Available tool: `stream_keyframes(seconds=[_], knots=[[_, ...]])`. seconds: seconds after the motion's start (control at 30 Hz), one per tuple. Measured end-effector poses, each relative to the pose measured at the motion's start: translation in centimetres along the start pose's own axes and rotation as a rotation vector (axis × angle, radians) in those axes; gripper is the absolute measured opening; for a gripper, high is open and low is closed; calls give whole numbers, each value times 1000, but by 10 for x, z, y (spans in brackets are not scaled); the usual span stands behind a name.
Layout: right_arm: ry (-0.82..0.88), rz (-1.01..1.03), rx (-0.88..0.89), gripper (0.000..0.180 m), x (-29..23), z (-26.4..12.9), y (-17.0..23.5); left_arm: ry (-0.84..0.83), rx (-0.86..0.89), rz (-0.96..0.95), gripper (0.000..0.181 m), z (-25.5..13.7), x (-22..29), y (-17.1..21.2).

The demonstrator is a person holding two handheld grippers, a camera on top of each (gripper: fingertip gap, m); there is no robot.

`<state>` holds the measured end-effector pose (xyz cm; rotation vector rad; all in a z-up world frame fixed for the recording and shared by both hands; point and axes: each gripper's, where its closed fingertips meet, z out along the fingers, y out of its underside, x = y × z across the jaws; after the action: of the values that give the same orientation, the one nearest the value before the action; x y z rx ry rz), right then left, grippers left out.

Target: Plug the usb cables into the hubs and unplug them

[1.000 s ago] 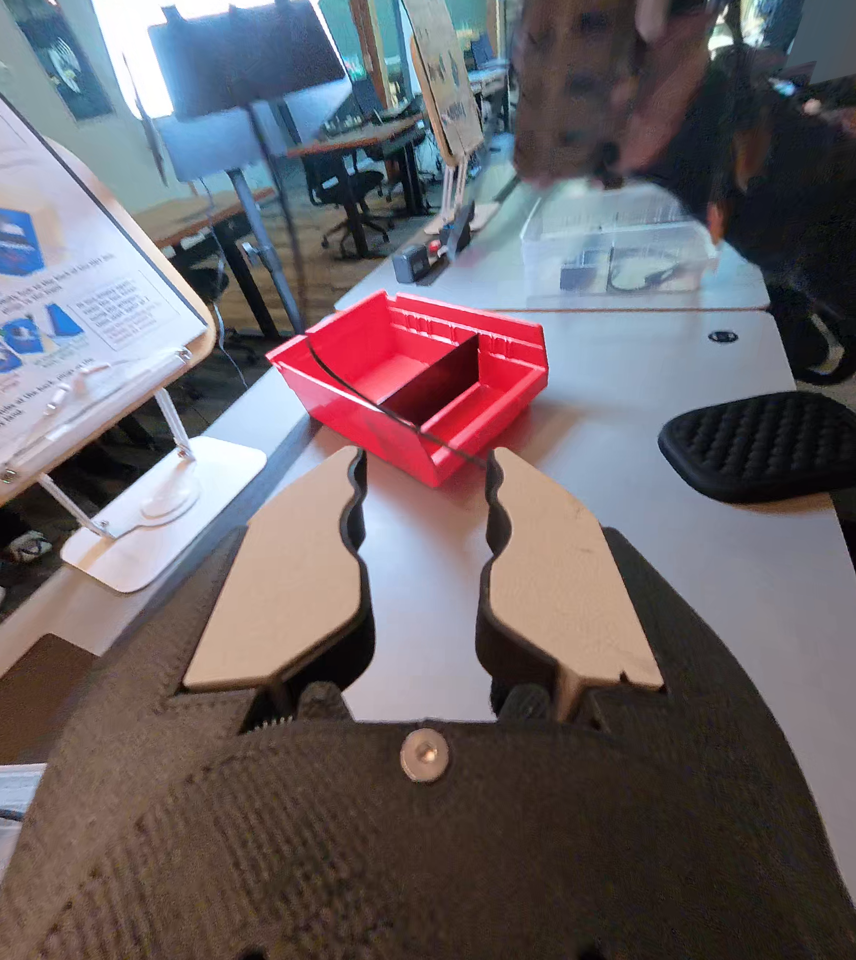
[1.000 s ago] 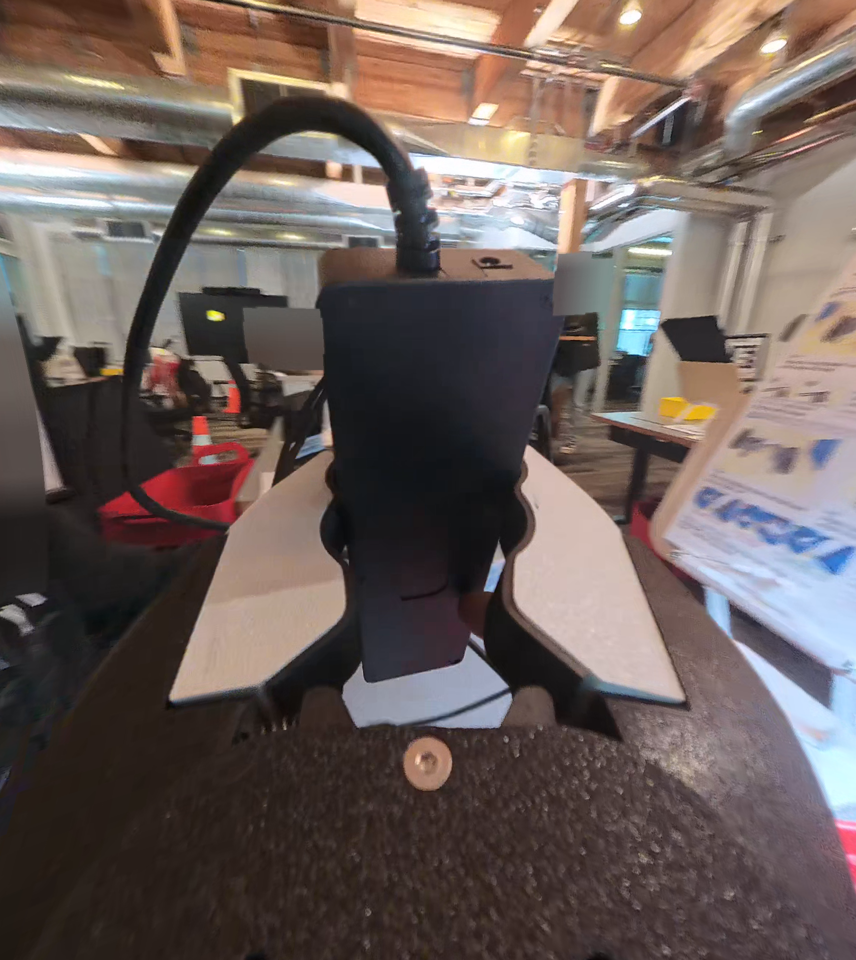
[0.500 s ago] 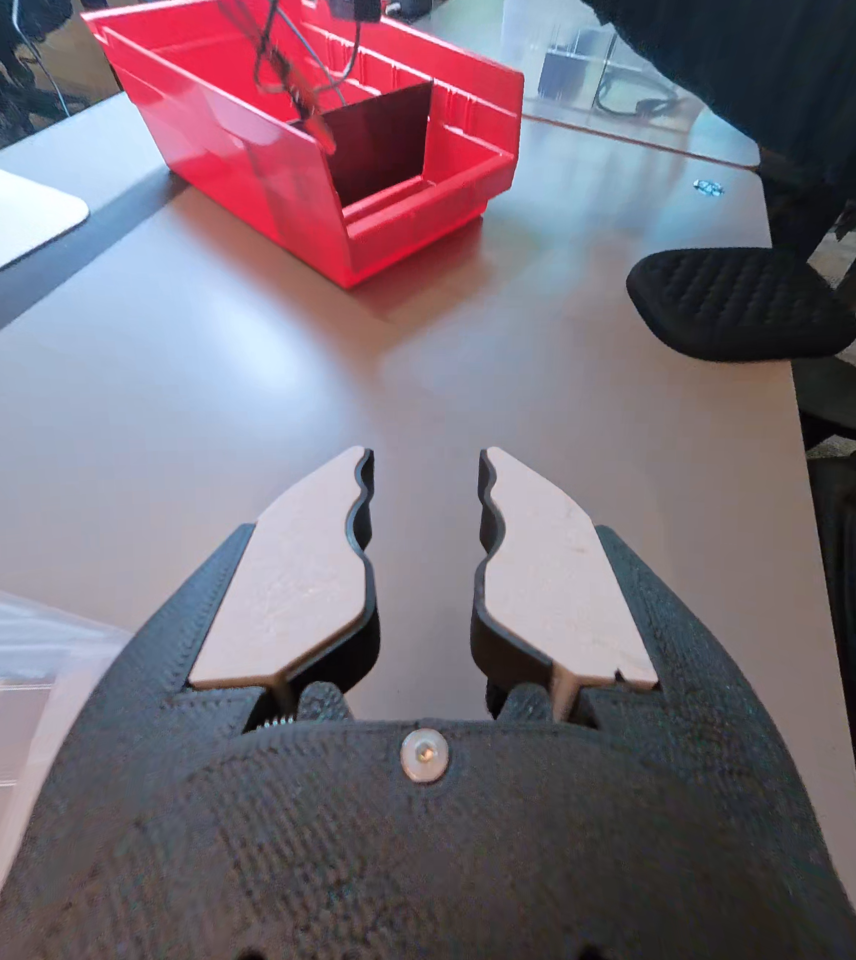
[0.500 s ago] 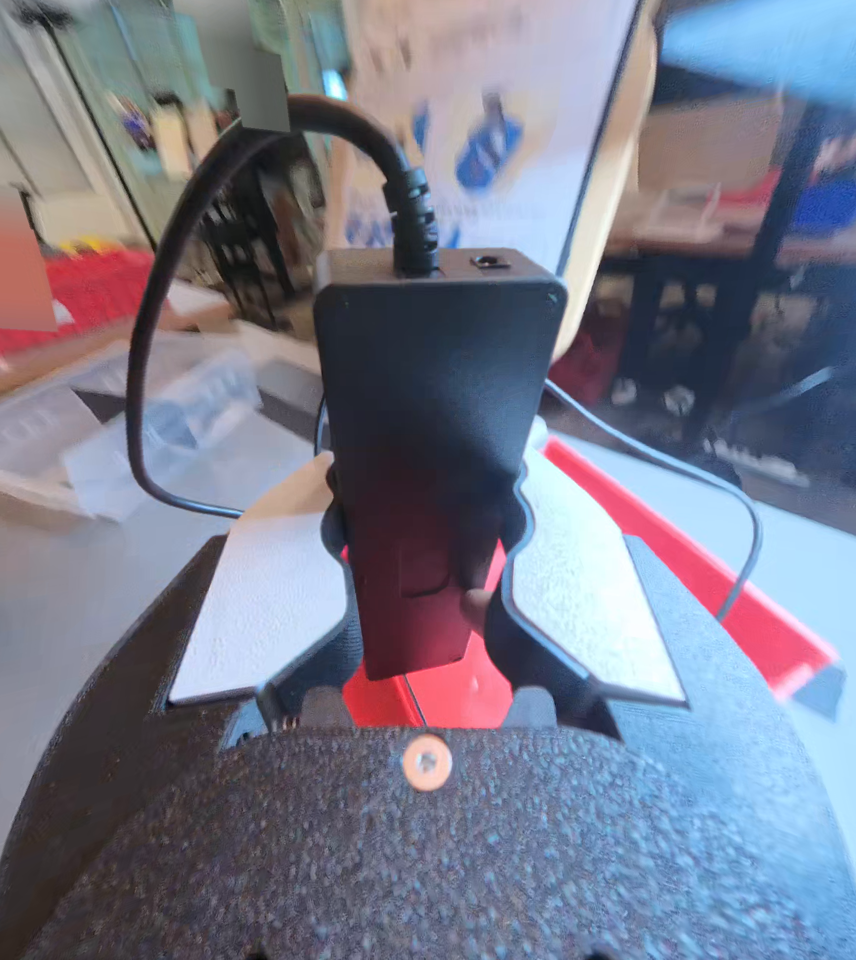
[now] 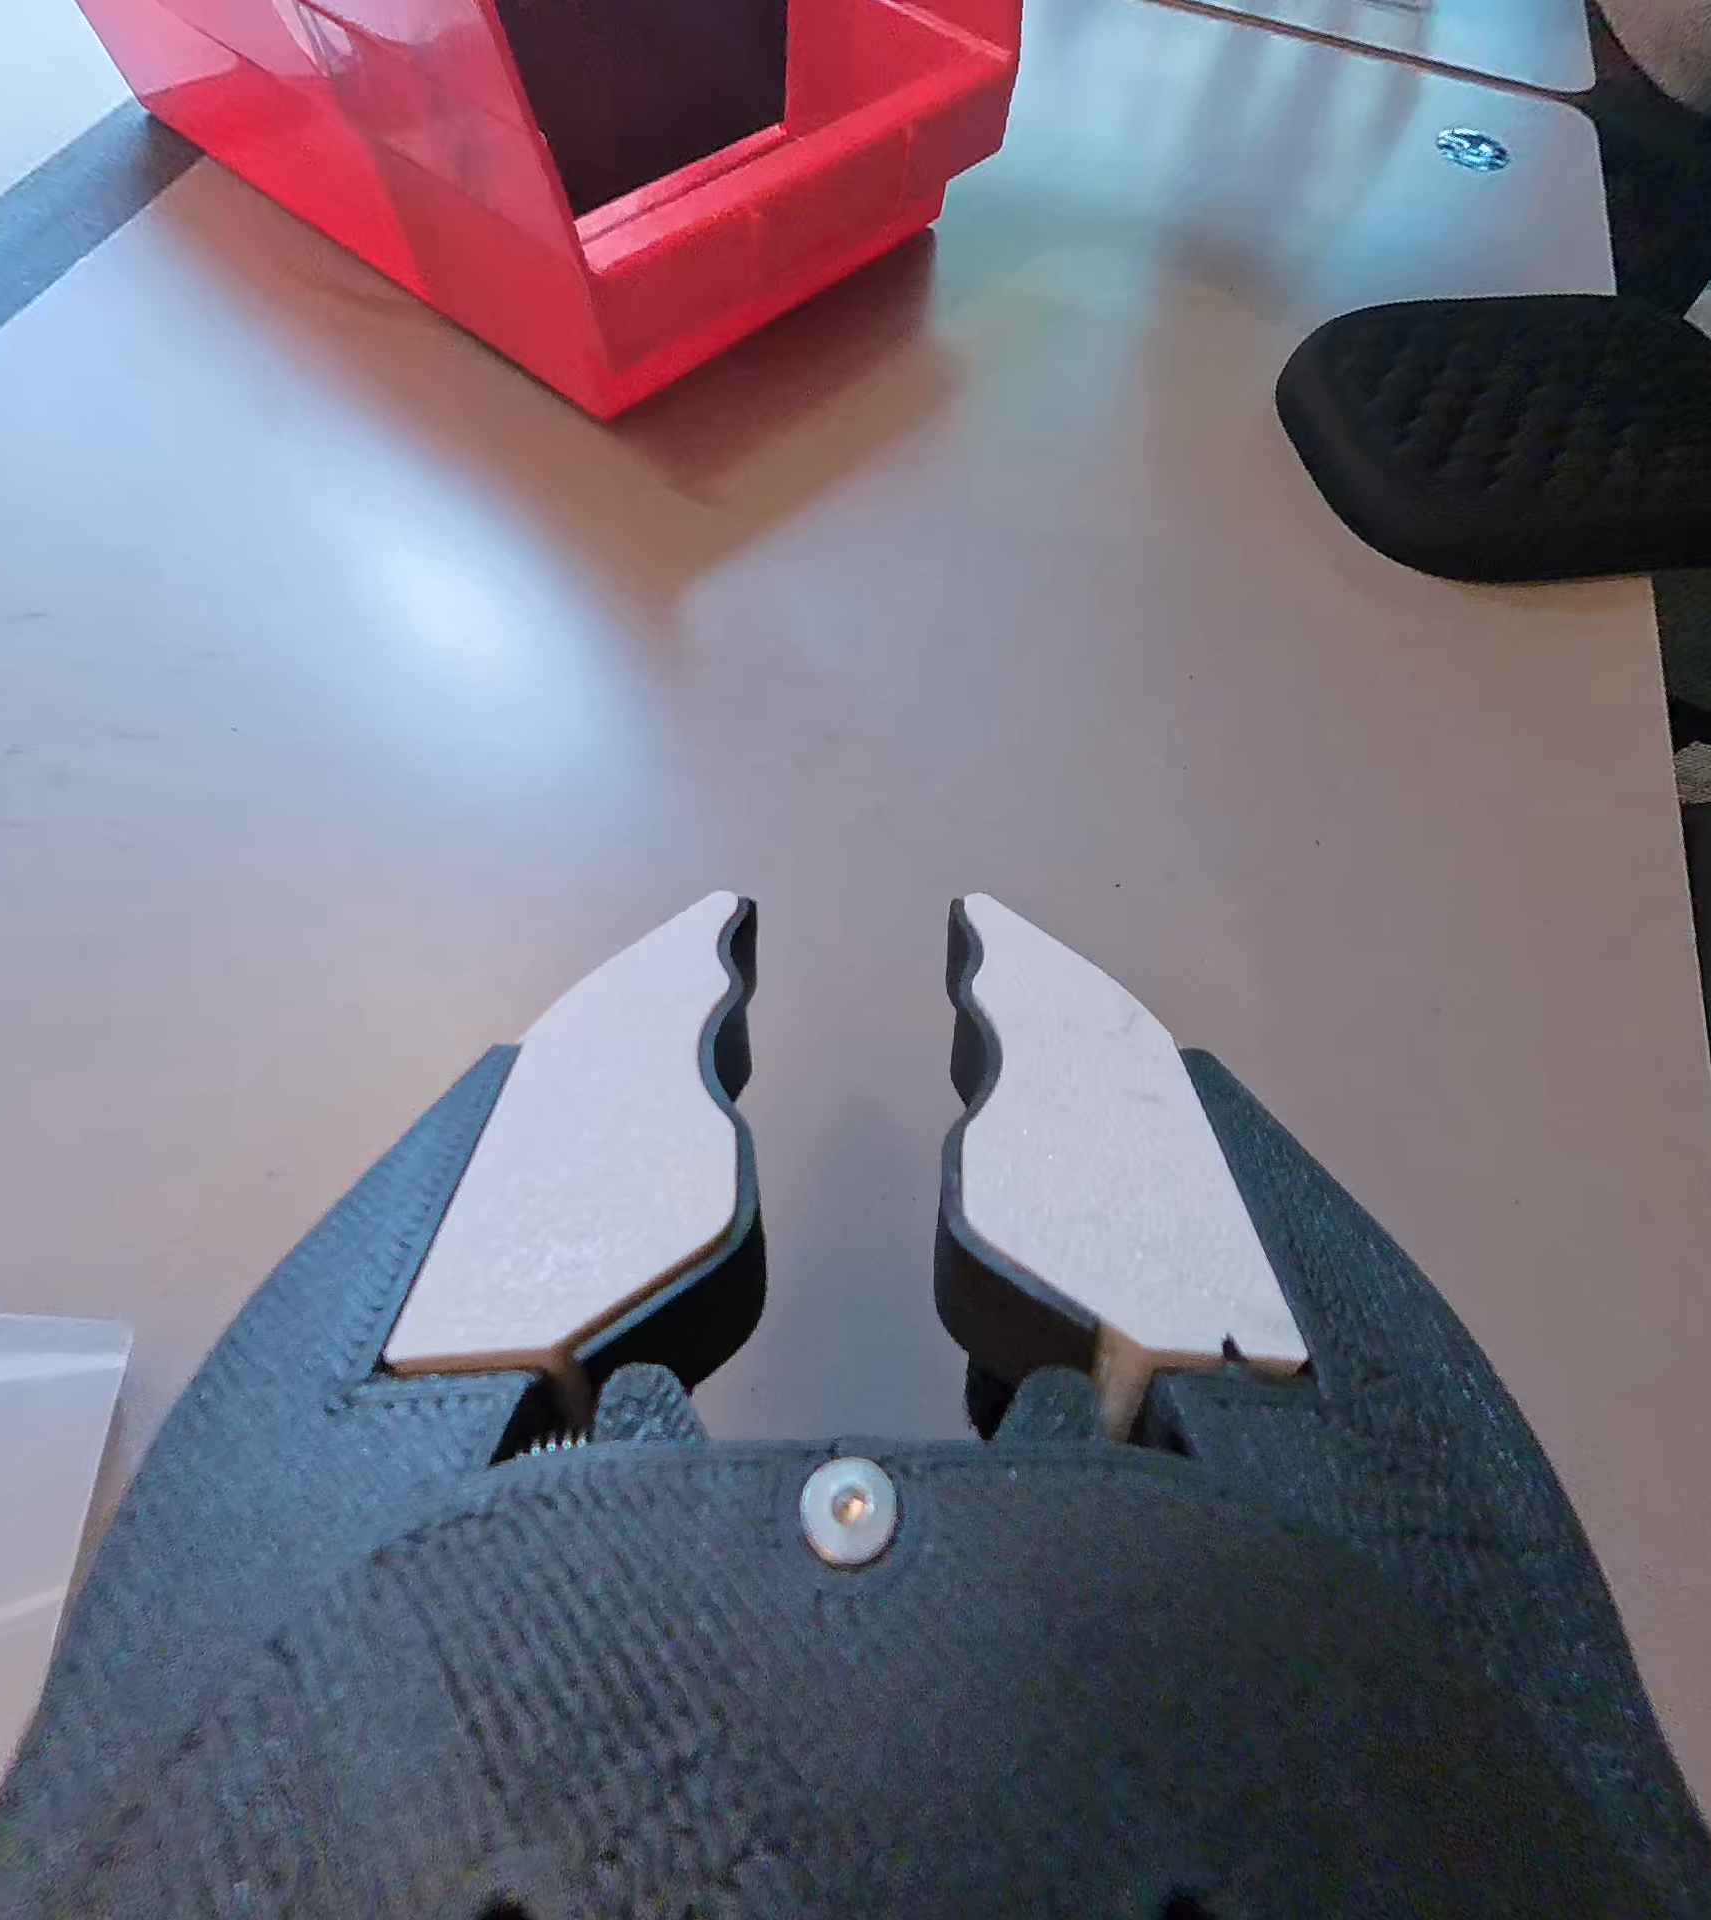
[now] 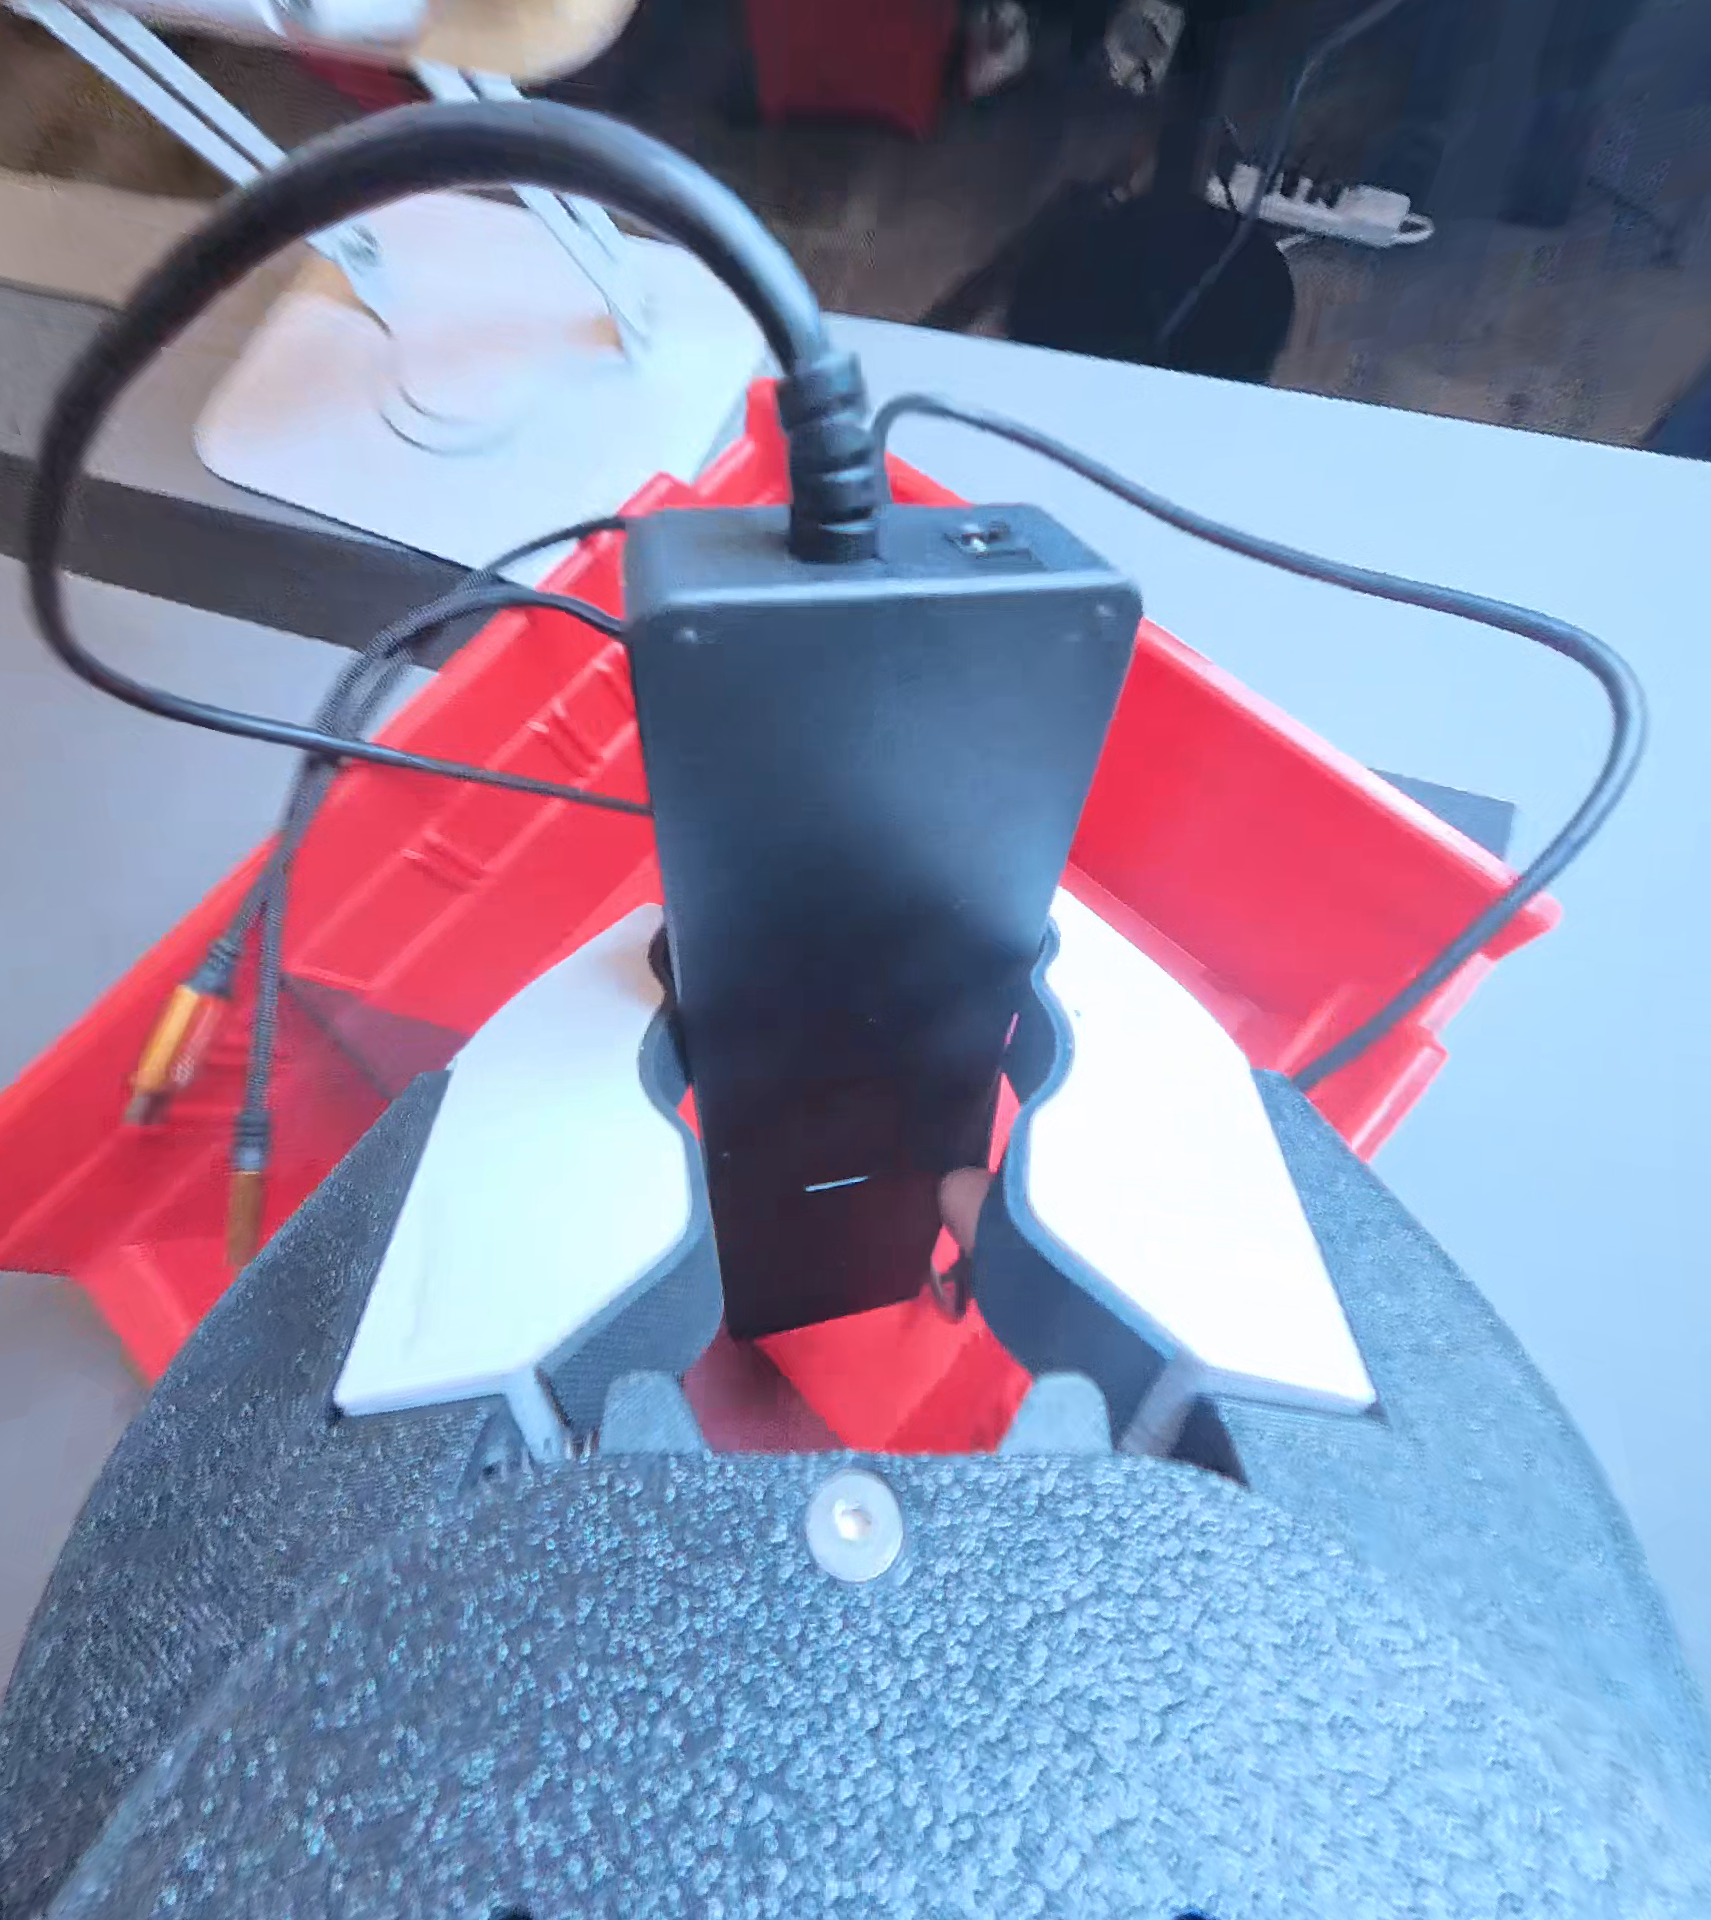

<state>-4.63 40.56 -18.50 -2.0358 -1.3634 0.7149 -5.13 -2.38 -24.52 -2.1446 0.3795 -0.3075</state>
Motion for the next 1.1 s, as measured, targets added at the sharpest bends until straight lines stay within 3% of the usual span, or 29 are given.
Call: stream_keyframes(seconds=[0.2, 0.43, 0.53, 0.67, 0.8, 0.83, 0.9, 0.97, 1.0, 1.03, 1.1], knots=[[294, -279, -230, 77, 23, 7, 23, -4, -25, -2, 34, 4, -1, 7], [370, -250, -11, 80, 16, -49, 0, -22, -12, 3, 34, 0, -4, 5], [256, -298, 91, 63, -27, -69, 2, -22, -9, 3, 34, 0, -5, 4], [8, -424, -28, 64, -108, -49, 35, -7, -20, 4, 34, 4, -2, 6], [138, -645, -158, 67, -122, -2, 48, -33, -39, 29, 34, 5, -2, 9], [164, -667, -172, 64, -121, 9, 46, -37, -38, 30, 33, 5, -2, 10], [219, -701, -167, 40, -113, 24, 34, -38, -44, 24, 32, 6, -3, 12], [157, -640, -208, 37, -114, 31, 29, -43, -55, 23, 32, 6, -4, 15], [112, -600, -235, 31, -114, 33, 28, -45, -59, 26, 32, 5, -5, 17], [65, -573, -269, 12, -114, 33, 29, -46, -60, 30, 32, 5, -5, 17], [36, -537, -307, 7, -105, 33, 25, -45, -59, 30, 32, 4, -6, 17]])
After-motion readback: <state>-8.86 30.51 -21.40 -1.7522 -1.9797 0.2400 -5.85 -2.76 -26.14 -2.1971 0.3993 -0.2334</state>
